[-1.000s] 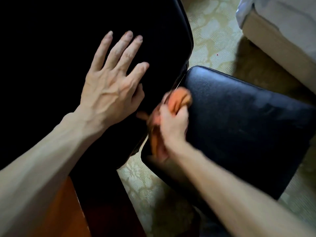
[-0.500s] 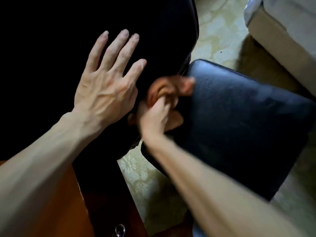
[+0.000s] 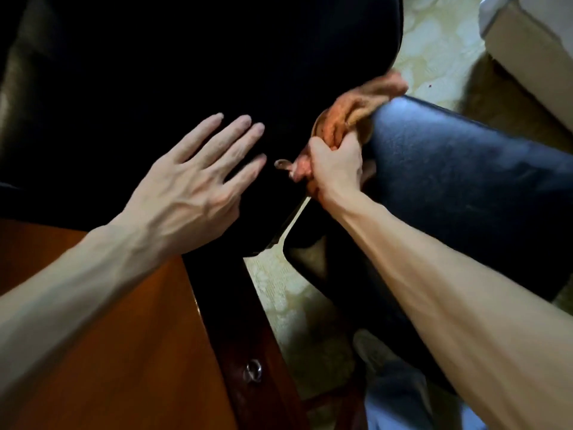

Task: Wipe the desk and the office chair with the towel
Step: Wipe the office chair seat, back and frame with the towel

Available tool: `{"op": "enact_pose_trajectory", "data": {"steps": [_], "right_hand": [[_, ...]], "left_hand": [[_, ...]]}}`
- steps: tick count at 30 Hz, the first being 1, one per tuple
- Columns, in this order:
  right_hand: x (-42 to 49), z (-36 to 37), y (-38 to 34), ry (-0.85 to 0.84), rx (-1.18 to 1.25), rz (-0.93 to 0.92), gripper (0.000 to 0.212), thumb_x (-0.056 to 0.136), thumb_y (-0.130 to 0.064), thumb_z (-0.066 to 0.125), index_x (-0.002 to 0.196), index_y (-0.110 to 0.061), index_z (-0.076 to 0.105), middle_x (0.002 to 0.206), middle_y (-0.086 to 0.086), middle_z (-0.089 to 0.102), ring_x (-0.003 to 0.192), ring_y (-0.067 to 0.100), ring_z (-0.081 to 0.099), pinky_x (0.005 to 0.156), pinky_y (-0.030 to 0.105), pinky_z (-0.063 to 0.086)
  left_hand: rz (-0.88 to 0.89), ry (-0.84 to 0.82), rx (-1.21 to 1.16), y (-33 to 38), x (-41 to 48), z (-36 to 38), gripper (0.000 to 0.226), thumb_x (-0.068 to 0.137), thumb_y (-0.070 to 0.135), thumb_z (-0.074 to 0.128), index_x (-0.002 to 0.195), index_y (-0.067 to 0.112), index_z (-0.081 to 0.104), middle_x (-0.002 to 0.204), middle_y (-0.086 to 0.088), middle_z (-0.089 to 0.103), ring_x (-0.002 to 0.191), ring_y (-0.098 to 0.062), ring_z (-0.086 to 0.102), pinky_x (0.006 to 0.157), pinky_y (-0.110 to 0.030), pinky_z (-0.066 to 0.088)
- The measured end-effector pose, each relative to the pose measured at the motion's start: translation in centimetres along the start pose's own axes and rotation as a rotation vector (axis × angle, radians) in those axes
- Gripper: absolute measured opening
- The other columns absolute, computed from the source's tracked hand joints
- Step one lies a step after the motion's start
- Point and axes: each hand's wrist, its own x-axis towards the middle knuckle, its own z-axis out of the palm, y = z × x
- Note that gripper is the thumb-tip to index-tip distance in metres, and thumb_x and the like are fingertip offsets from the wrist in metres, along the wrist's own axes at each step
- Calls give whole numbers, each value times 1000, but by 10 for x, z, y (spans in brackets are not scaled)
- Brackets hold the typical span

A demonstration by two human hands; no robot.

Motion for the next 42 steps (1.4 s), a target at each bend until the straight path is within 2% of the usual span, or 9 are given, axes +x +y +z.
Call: {"op": "enact_pose_trajectory", "data": {"steps": [7,10,13,16,22,29,36,39,42], "right_hand": [[-153,41,87,-311,-148,81,56,76,-45,59,129,-27,57,126,-5,59,127,24,47,114,37,36],[-170,19,119,-492,-162,112,26,72,-40,57,94,-27,60,84,-3,72,84,19,71,84,42,60],[-157,1,120,-364,20,113,15,74,-29,60,89,-25,61,67,-7,74,59,9,72,54,24,57],[-118,1,97,-252,227,218,28,77,-27,62,104,-20,58,69,11,75,63,34,73,54,44,60],[-71,-35,70,-638,208,235,38,59,-7,58,96,-12,58,64,14,63,53,37,64,52,60,52],[29,-91,65,-514,146,-219,23,61,-8,61,57,-28,72,61,-9,67,56,4,62,54,23,49],[125,-118,74,-363,-547,-754,23,65,-54,56,79,-37,61,75,-6,66,74,18,65,67,38,50],[168,-127,92,-309,-1322,-1030,36,74,-58,54,99,-33,54,121,0,54,113,29,54,84,45,44],[195,-131,115,-175,-1527,-1147,69,66,-75,36,117,-29,47,153,8,27,137,31,30,98,57,35]], "left_hand": [[-26,35,81,2,-7,9,51,101,26,41,148,7,51,165,-22,31,154,-38,27,126,-54,20],[-15,53,88,4,-9,12,51,101,26,39,148,8,50,165,-22,30,155,-37,25,127,-53,18],[-43,86,45,6,-5,10,49,99,25,39,142,8,55,163,-22,35,154,-37,29,128,-51,16],[-103,79,-4,14,-6,8,46,95,23,46,135,7,62,161,-23,38,152,-38,32,128,-51,16],[-313,97,-94,62,3,24,47,98,28,40,134,6,62,159,-25,39,152,-39,31,127,-53,17],[-559,267,-218,140,48,80,38,94,21,59,126,3,69,152,-22,51,145,-37,45,122,-50,33],[-679,361,-454,250,98,156,32,91,27,60,115,10,73,125,-8,69,114,-29,66,88,-41,59],[-863,372,-537,264,102,180,32,95,37,52,111,20,74,106,5,72,99,-17,70,81,-32,58],[-1122,335,-656,274,102,207,28,98,40,56,122,33,70,120,19,68,116,-1,60,96,-19,48]]}}
